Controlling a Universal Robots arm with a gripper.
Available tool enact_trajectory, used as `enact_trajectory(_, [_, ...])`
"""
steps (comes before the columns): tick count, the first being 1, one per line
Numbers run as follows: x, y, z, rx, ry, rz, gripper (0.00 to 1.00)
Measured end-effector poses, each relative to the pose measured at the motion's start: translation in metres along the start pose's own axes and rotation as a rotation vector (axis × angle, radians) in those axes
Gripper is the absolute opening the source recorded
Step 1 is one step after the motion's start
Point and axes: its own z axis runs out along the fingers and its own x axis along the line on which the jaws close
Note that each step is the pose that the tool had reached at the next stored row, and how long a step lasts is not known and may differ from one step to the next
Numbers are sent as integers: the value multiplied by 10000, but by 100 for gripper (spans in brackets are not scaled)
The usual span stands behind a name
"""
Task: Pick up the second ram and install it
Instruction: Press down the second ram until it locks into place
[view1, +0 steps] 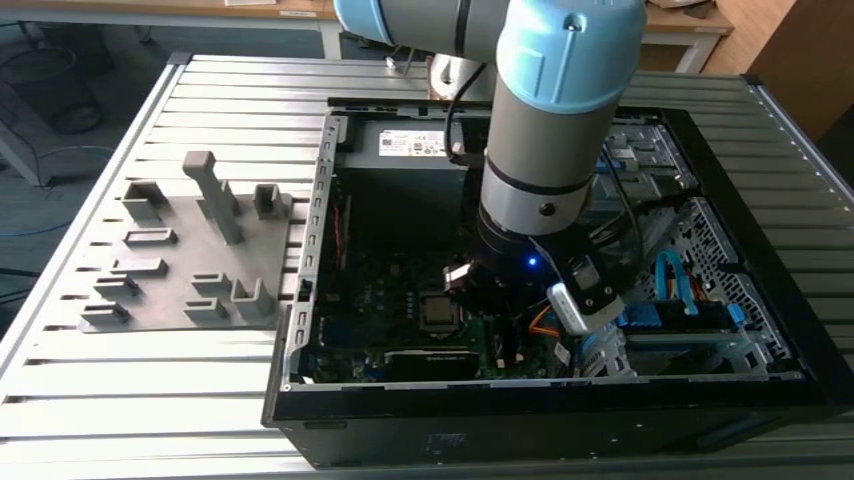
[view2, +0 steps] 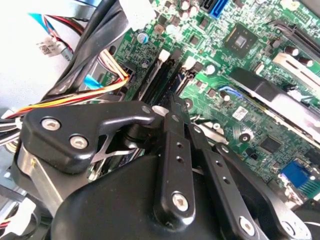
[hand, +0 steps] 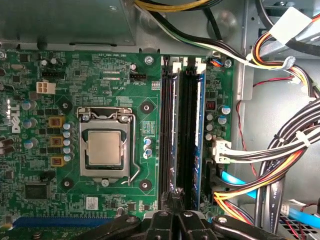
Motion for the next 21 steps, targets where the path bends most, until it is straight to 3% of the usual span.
enact_trajectory(7, [1, 3, 32, -8, 0, 0, 10])
enact_trajectory(9, [-2, 3, -15, -44, -12, 3, 10])
enact_trajectory(12, [-5, -4, -124, -16, -4, 0, 10])
enact_trajectory(21, [-8, 308, -162, -11, -2, 0, 10])
